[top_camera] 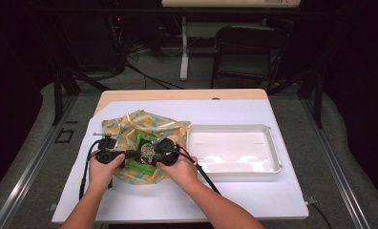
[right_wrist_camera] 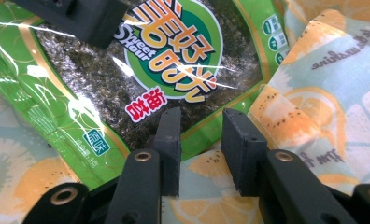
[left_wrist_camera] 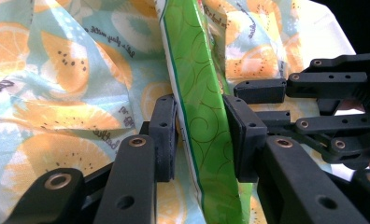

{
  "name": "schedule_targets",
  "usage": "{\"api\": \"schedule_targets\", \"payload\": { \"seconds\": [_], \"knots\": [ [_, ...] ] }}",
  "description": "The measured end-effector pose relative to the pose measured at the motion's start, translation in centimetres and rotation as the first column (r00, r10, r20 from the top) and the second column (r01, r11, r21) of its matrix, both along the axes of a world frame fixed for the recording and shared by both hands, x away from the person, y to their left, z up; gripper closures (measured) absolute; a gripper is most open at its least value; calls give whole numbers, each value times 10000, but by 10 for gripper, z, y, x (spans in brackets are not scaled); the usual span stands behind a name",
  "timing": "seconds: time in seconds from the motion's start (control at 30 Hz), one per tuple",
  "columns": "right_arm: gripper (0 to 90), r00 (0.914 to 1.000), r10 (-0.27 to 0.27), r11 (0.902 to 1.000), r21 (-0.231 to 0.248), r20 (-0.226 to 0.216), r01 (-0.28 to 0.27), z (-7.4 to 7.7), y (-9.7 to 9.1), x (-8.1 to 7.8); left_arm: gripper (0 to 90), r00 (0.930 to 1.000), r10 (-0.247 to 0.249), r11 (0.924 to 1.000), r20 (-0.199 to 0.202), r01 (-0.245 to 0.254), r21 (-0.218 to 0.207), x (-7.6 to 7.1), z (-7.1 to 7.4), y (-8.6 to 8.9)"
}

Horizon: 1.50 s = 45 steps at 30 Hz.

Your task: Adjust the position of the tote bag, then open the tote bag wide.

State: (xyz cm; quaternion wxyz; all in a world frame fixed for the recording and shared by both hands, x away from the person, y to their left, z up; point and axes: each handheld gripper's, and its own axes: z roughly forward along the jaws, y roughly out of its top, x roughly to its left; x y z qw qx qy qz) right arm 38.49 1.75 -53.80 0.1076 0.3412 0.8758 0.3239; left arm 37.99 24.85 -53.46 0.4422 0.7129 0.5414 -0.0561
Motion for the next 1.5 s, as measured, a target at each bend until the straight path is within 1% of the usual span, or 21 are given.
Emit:
{"api": "schedule_targets", "payload": {
  "seconds": [0.03, 0.27, 0.3, 0.37, 0.43, 0.5, 0.53, 0.6, 0.63, 0.7, 0.73, 0.83, 0.87, 0.97, 1.03, 1.07, 1.23, 1.27, 1.3, 1.37, 1.5],
  "knots": [
    [676, 10000, 33, 10000, 24, 54, -33, 0, 0, 0, 681, 10000, -7, 10000, 2, 7, -26, 0, 0, 0],
    [663, 10000, -7, 9999, 142, 40, 6, 1, 1, -1, 700, 10000, 46, 9999, -1, -46, -145, -1, 1, 2],
    [662, 10000, 68, 9999, 98, 28, -68, 2, 1, -2, 702, 10000, 18, 9999, -11, -18, -155, -1, 1, 2],
    [658, 9999, 44, 9998, 173, 103, -46, 1, 1, -2, 705, 10000, 63, 9997, 10, -63, -231, -1, 0, 2],
    [653, 9998, 76, 9999, 145, 158, -78, 2, 1, -2, 707, 10000, 70, 9996, 12, -70, -263, -1, 0, 2],
    [648, 9999, 96, 9999, 116, 107, -97, 3, 1, -3, 709, 10000, 75, 9995, 0, -75, -303, -2, 1, 2],
    [646, 9999, 97, 9997, 221, 134, -100, 3, 0, -3, 710, 10000, 85, 9994, 20, -84, -322, -2, 1, 3],
    [641, 9999, 103, 9997, 234, 126, -106, 4, 0, -3, 713, 10000, 92, 9991, 28, -91, -404, -1, 1, 3],
    [639, 9999, 66, 9992, 399, 159, -72, 4, 0, -4, 715, 9999, 110, 9990, 41, -108, -425, -1, 1, 4],
    [637, 9998, 136, 9993, 351, 158, -142, 6, 0, -4, 718, 9999, 133, 9986, 38, -130, -511, -1, 1, 5],
    [636, 9998, 90, 9990, 444, 183, -98, 7, 0, -5, 719, 9999, 155, 9984, 28, -154, -540, -1, 1, 5],
    [632, 9996, 185, 9985, 518, 219, -196, 10, -1, -7, 722, 9998, 200, 9979, 27, -198, -619, -2, 2, 6],
    [631, 9995, 222, 9985, 504, 226, -233, 11, -1, -7, 722, 9999, 135, 9981, 83, -130, -598, -2, 2, 7],
    [629, 9992, 259, 9982, 534, 302, -275, 13, -2, -9, 723, 9995, 248, 9973, 190, -235, -690, -3, 4, 8],
    [626, 9992, 273, 9977, 616, 301, -291, 15, -3, -9, 723, 9993, 295, 9968, 231, -276, -751, -4, 5, 10],
    [625, 9989, 296, 9971, 689, 372, -321, 15, -3, -10, 723, 9990, 305, 9970, 314, -282, -725, -4, 6, 11],
    [619, 9990, 256, 9957, 877, 368, -288, 21, -5, -12, 724, 9983, 387, 9966, 426, -354, -750, -6, 9, 16],
    [617, 9989, 266, 9951, 944, 379, -301, 22, -6, -12, 724, 9981, 460, 9956, 422, -424, -835, -7, 10, 17],
    [617, 9985, 301, 9947, 970, 466, -345, 22, -6, -12, 724, 9981, 414, 9961, 462, -376, -795, -7, 11, 18],
    [615, 9985, 312, 9947, 962, 440, -354, 23, -7, -12, 724, 9977, 475, 9954, 476, -433, -852, -9, 12, 20],
    [607, 9985, 297, 9931, 1124, 467, -348, 27, -9, -13, 724, 9961, 564, 9952, 682, -506, -832, -11, 17, 25]
  ]
}}
